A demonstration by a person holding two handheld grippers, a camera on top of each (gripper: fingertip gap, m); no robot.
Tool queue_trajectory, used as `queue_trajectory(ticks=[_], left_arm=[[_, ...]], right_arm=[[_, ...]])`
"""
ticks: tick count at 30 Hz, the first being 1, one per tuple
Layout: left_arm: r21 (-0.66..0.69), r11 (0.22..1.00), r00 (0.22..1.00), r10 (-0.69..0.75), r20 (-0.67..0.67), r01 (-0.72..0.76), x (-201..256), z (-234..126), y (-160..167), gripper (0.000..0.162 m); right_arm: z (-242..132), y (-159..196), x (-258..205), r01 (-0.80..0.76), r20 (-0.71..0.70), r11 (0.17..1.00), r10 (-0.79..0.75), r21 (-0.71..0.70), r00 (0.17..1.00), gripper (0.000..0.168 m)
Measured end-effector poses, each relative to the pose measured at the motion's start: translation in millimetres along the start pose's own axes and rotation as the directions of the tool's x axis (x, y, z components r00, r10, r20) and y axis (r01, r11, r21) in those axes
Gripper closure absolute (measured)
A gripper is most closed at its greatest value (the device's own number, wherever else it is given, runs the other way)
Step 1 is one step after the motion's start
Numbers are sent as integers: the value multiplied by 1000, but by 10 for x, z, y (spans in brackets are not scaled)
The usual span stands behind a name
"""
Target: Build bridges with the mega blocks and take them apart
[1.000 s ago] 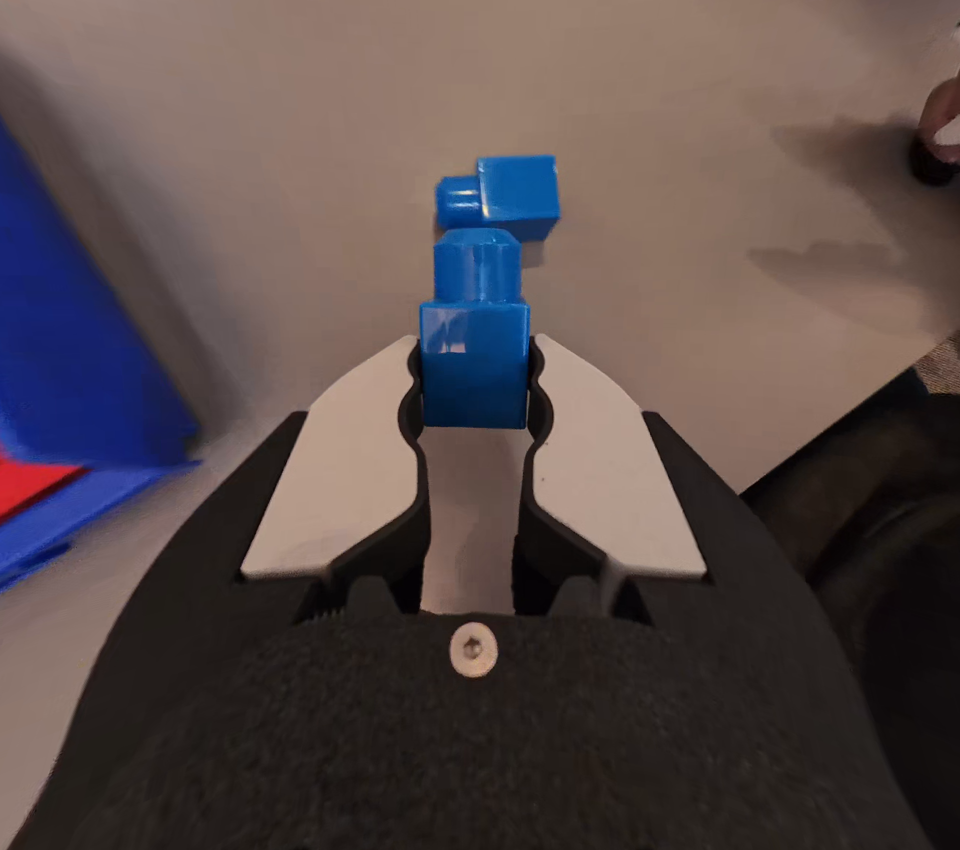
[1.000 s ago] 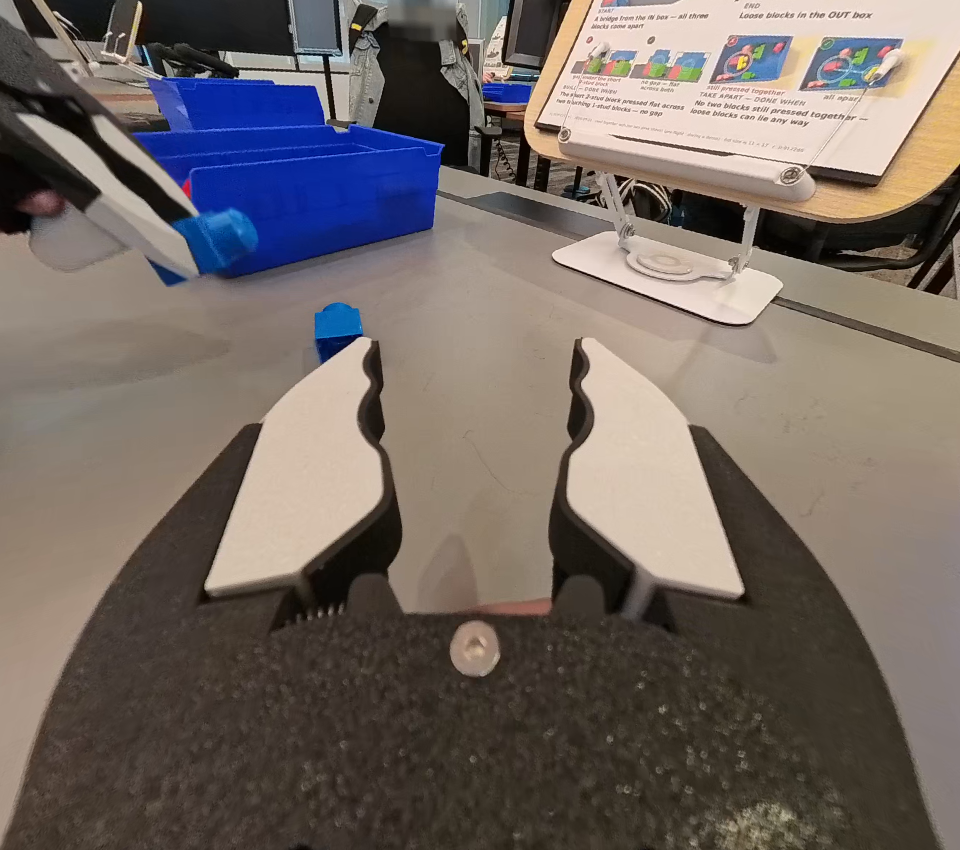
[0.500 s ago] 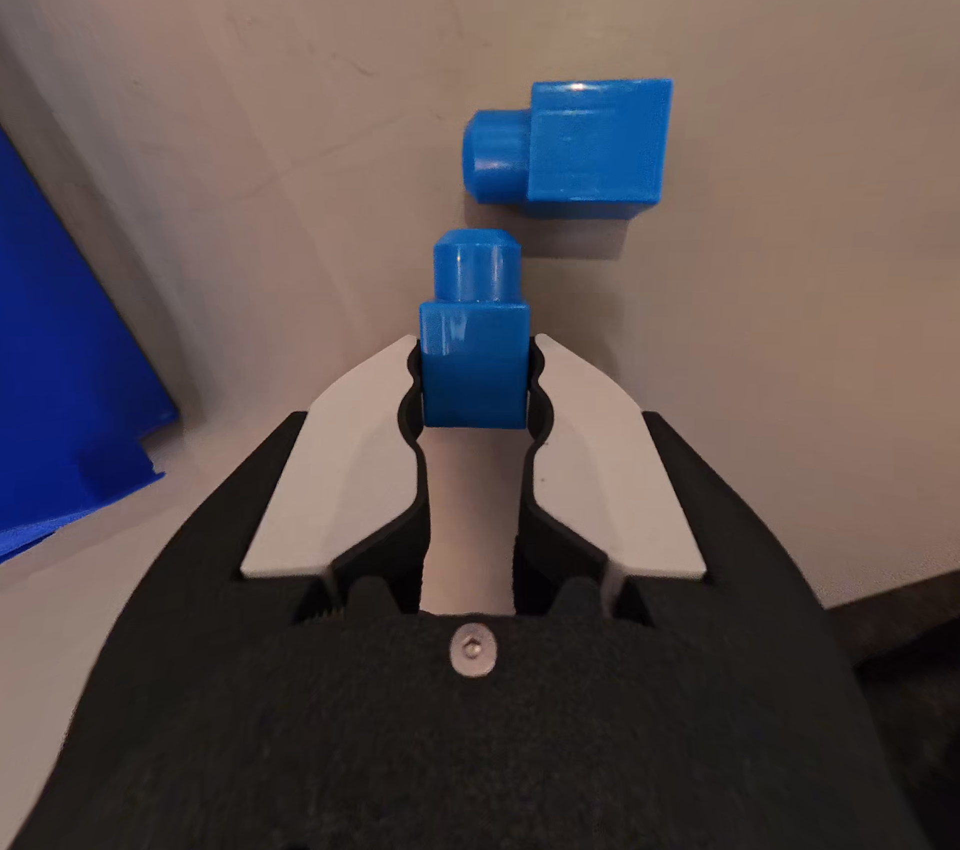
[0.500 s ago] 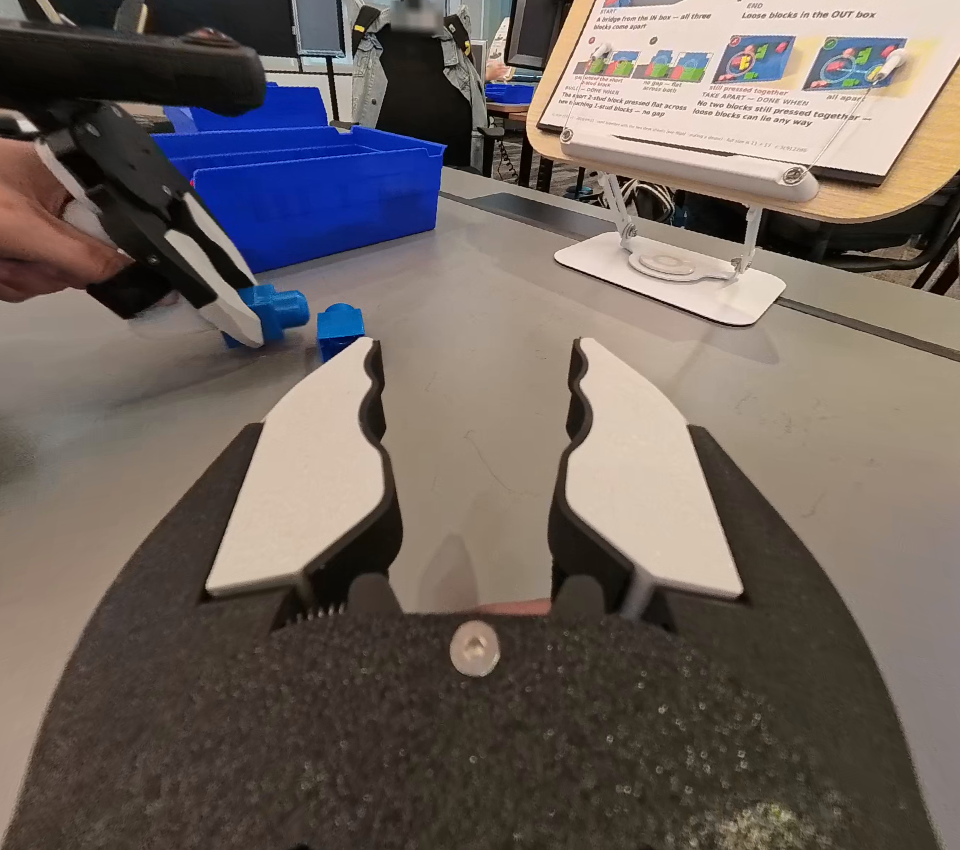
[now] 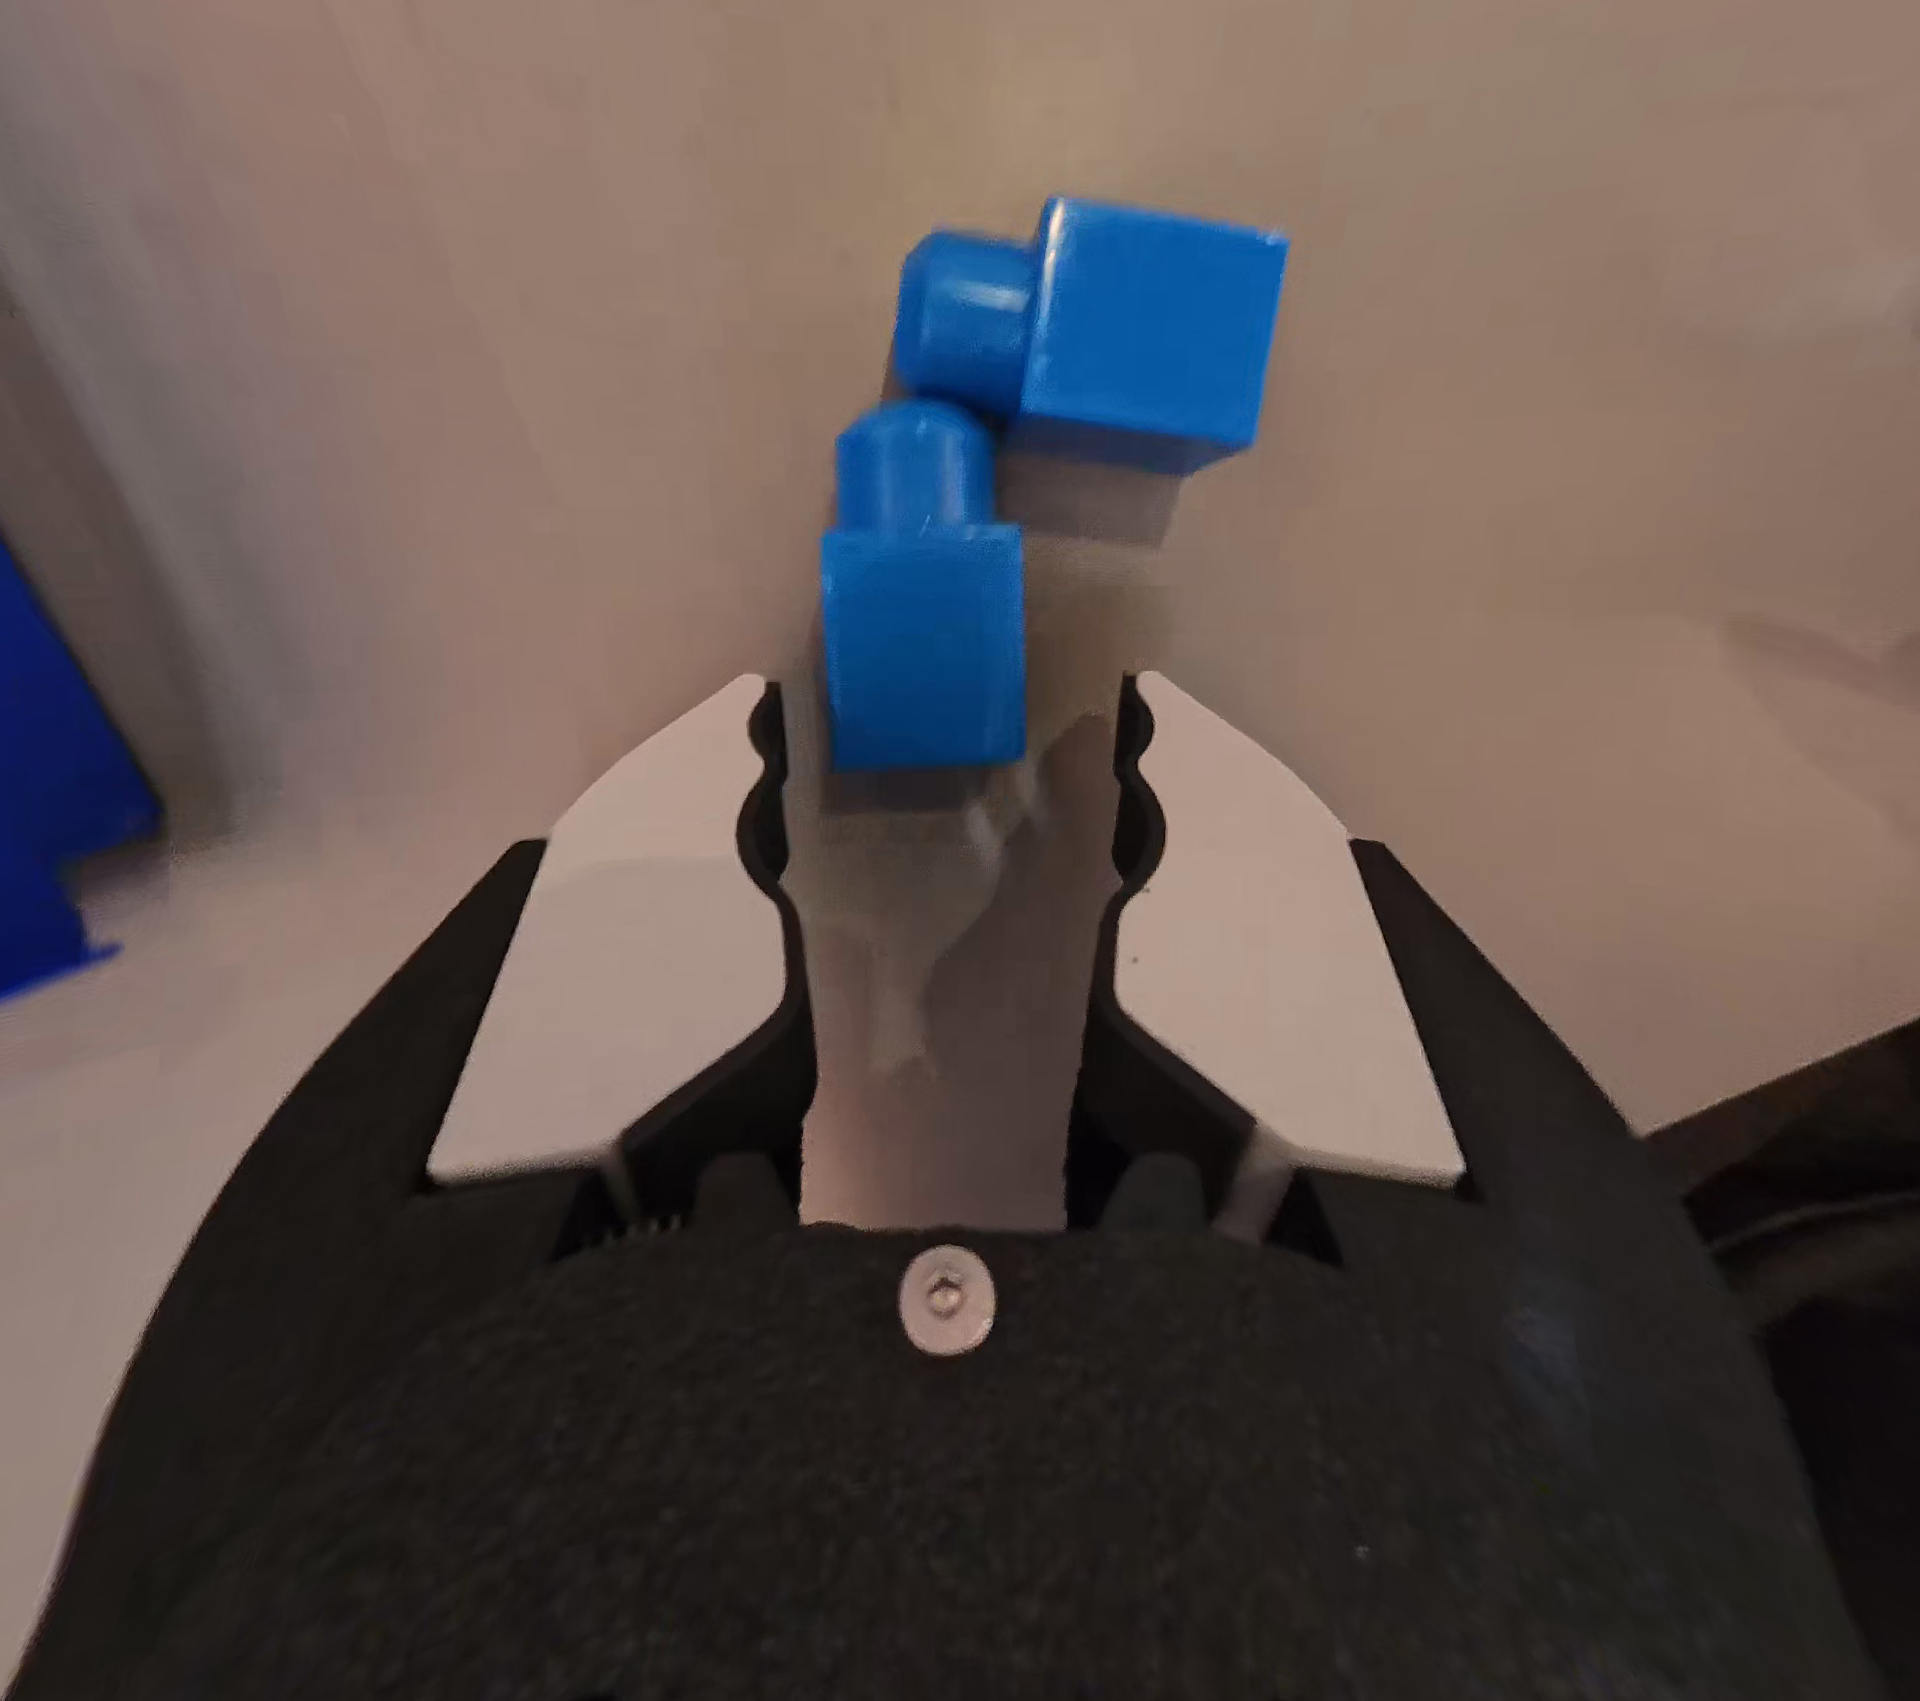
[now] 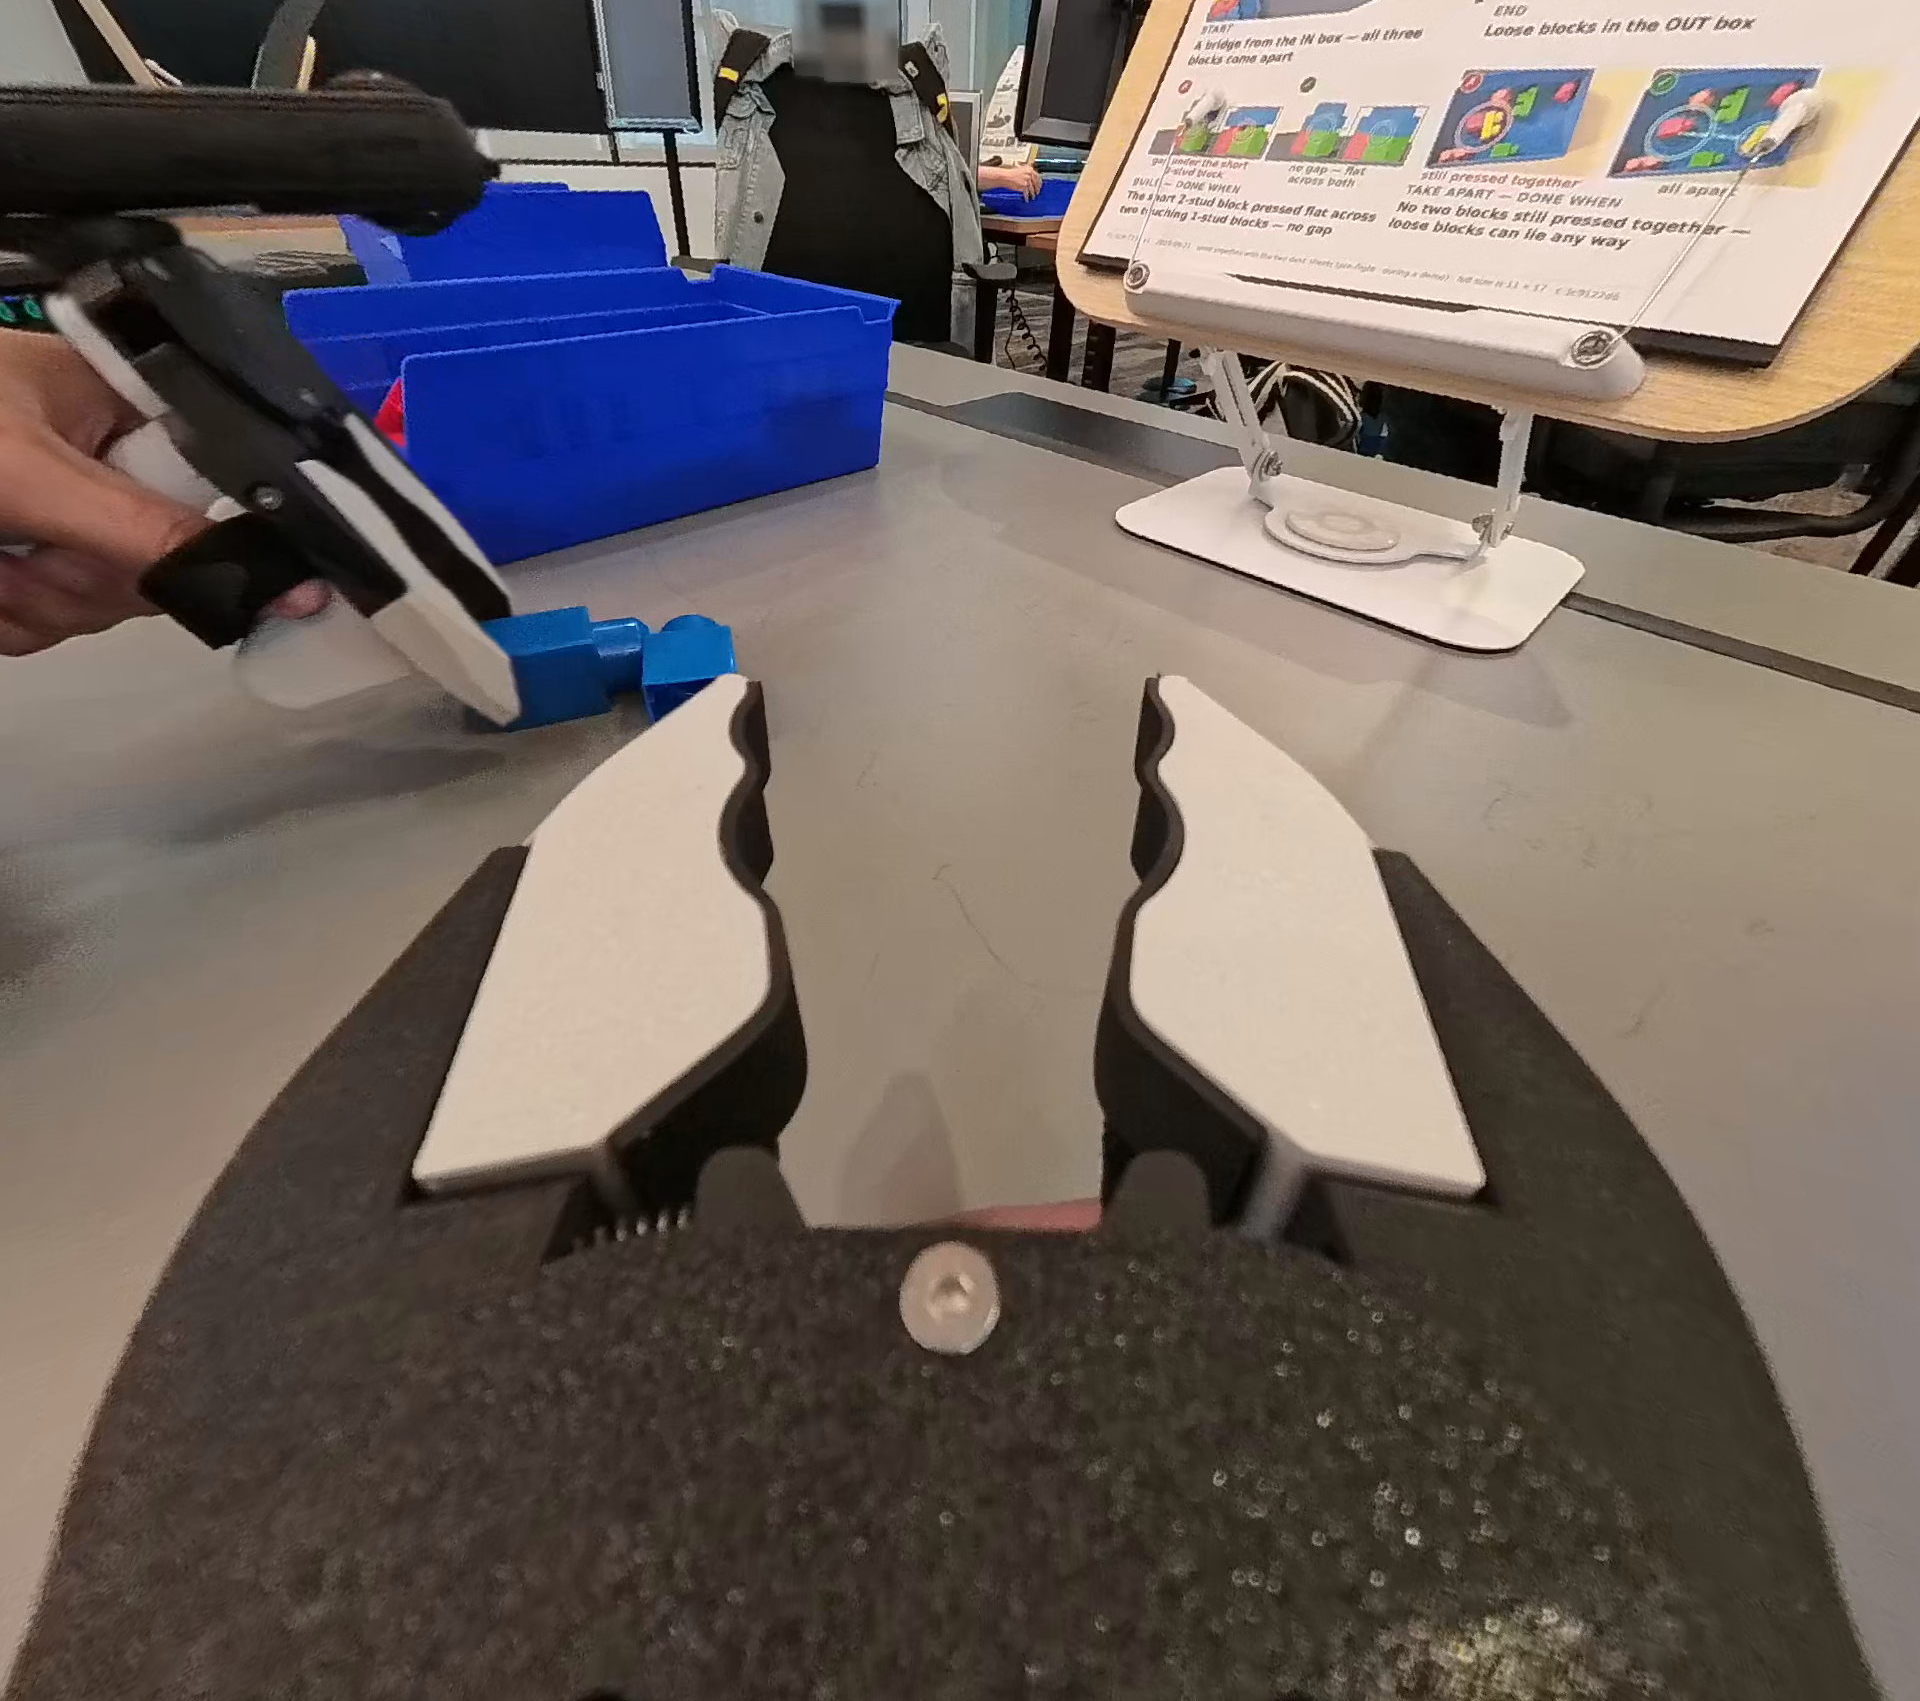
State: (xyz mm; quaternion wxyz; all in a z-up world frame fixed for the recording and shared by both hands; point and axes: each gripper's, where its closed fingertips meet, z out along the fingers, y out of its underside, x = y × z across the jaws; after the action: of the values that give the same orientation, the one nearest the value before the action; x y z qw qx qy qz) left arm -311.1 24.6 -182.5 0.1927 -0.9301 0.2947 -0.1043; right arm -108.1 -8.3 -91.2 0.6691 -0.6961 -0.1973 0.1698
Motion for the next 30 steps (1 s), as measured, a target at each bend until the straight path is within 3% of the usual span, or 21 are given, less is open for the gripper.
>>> queue_trajectory(ticks=[2,7,11,18,20,24,30], left_arm=[[5,1000,999,-17,-46,18,30,-30,109,102],[94,995,942,-11,-335,45,506,-84,23,111],[112,993,948,73,-311,-40,567,-108,-4,115],[118,993,989,35,-145,-17,112,-199,33,106],[91,996,986,25,-165,-10,90,-98,20,101],[89,996,940,18,-340,13,428,-11,-67,101],[103,995,968,36,-246,-11,336,-88,-9,98]], right_arm=[[-4,-4,4,-3,0,1000,3,4,1000,100],[10,9,0,1,0,1000,-1,-8,1000,101],[10,8,3,1,-1,1000,-1,-8,1000,101],[5,5,2,3,-3,1000,-3,-4,1000,101],[8,8,1,6,-3,1000,-6,-7,1000,101],[12,12,1,6,-4,1000,-6,-10,1000,101],[-1,-1,4,5,-4,1000,-5,1,1000,101]])
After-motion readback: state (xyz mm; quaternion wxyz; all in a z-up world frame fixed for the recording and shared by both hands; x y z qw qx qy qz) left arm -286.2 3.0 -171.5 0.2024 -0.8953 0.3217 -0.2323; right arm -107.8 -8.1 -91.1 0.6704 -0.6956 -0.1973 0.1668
